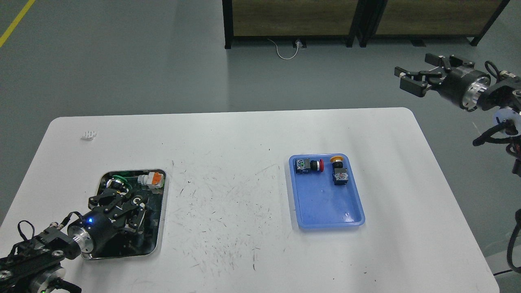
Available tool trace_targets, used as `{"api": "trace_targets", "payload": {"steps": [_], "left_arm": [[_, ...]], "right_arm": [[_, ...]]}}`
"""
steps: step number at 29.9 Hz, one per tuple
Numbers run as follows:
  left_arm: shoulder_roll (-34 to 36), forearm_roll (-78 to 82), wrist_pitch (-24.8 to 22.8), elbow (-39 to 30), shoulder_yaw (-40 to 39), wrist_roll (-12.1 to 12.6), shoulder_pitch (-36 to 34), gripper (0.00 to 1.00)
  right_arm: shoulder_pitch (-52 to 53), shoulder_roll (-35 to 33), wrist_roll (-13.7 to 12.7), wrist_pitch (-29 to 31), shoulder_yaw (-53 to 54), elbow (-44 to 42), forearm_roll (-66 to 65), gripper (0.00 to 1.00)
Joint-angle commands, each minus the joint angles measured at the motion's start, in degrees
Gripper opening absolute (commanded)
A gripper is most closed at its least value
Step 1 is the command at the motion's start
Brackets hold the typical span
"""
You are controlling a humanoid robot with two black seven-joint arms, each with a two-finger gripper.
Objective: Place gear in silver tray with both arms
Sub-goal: 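Lower the gear onto the silver tray and open the left gripper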
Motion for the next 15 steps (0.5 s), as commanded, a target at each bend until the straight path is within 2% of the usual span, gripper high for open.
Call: {"api": "trace_targets", "payload": {"steps": [1, 15], "left_arm": [[0.09, 0.0, -0.01, -0.35, -0.04, -0.16, 0.03, 0.8], [0.7, 0.0, 0.08, -0.97, 0.04, -0.25, 1.35, 0.98]], "right_arm": [[0.01, 0.0, 0.0, 0.0, 0.0, -0.01, 0.0, 0.96], [0.18, 0.0, 0.0, 0.0, 0.09, -0.01, 0.0, 0.96]]}}
